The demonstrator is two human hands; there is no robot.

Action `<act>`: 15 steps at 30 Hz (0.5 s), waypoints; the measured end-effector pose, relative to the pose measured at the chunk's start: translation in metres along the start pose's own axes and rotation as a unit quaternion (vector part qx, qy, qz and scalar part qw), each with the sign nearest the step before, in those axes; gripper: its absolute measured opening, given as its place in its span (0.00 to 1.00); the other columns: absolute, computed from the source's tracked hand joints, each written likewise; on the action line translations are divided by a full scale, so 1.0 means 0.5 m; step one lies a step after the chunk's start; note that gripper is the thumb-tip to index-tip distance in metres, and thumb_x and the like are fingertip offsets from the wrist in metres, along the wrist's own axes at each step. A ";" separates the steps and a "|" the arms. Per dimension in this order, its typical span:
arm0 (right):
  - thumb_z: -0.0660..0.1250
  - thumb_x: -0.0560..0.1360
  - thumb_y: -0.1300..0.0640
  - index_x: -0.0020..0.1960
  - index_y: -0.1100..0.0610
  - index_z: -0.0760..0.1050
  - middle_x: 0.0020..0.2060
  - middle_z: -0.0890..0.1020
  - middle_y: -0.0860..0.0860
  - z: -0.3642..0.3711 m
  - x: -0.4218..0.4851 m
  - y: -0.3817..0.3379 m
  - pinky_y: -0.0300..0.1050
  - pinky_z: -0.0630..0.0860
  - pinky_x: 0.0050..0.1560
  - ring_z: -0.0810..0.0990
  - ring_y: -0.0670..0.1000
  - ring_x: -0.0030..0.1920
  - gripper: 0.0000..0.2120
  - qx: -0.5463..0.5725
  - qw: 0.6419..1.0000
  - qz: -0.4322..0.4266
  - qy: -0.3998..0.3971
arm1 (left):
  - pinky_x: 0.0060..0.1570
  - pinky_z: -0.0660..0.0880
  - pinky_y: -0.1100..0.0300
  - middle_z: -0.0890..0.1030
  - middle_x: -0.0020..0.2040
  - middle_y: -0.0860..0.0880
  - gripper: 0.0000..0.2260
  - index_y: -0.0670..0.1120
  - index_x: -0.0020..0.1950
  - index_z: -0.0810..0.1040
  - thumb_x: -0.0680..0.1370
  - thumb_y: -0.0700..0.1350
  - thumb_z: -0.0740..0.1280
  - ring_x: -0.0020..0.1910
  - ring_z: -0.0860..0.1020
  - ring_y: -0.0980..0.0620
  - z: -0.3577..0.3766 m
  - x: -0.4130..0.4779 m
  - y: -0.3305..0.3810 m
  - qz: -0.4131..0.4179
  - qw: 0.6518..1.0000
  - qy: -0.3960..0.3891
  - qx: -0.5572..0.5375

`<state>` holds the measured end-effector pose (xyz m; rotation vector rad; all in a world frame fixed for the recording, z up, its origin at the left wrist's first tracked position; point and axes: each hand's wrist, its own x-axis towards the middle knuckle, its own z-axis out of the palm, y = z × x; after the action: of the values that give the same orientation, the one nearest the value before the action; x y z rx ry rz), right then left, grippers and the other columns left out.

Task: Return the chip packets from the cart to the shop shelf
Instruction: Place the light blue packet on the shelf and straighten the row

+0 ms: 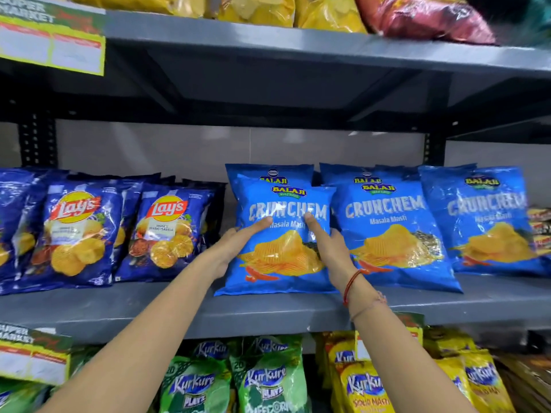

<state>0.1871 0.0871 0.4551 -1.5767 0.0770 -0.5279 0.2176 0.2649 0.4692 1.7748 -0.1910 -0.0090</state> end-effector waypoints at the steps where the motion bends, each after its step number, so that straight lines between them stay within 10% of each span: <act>1: 0.66 0.71 0.38 0.73 0.60 0.59 0.65 0.72 0.55 -0.001 0.004 -0.002 0.49 0.67 0.62 0.69 0.57 0.68 0.39 0.027 0.999 0.017 -0.020 | 0.46 0.75 0.61 0.77 0.60 0.51 0.43 0.46 0.69 0.68 0.61 0.68 0.71 0.52 0.77 0.53 0.001 -0.002 -0.001 0.009 1.000 0.002 -0.026; 3: 0.68 0.70 0.40 0.68 0.56 0.66 0.58 0.75 0.50 -0.003 0.013 -0.003 0.47 0.70 0.56 0.74 0.54 0.60 0.32 0.044 0.998 0.004 -0.039 | 0.32 0.76 0.63 0.82 0.48 0.51 0.30 0.45 0.62 0.74 0.66 0.59 0.73 0.42 0.81 0.53 0.003 -0.003 -0.004 0.030 0.996 0.012 -0.079; 7: 0.72 0.64 0.37 0.59 0.53 0.73 0.56 0.82 0.50 0.013 0.025 -0.010 0.54 0.78 0.58 0.81 0.52 0.54 0.29 0.052 0.997 -0.053 -0.034 | 0.43 0.78 0.58 0.83 0.48 0.50 0.20 0.49 0.54 0.77 0.66 0.55 0.75 0.46 0.82 0.51 -0.002 0.002 -0.008 0.101 0.986 0.066 -0.118; 10: 0.73 0.61 0.35 0.59 0.53 0.74 0.55 0.83 0.49 0.026 0.035 -0.006 0.56 0.78 0.60 0.82 0.52 0.54 0.34 0.044 0.996 -0.078 -0.022 | 0.32 0.77 0.66 0.82 0.45 0.53 0.13 0.51 0.48 0.75 0.69 0.52 0.73 0.42 0.81 0.56 -0.001 0.005 -0.018 0.136 0.977 0.087 -0.138; 15: 0.71 0.68 0.42 0.50 0.48 0.72 0.43 0.78 0.38 0.029 0.041 0.006 0.49 0.73 0.64 0.78 0.48 0.53 0.16 0.016 0.995 -0.096 -0.012 | 0.35 0.78 0.64 0.83 0.53 0.47 0.21 0.46 0.57 0.75 0.69 0.51 0.73 0.45 0.82 0.53 0.003 0.014 -0.031 0.157 0.972 0.105 -0.141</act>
<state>0.2114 0.0929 0.4580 -1.5674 -0.1006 -0.6572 0.2262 0.2658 0.4548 1.4354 -0.2990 0.3624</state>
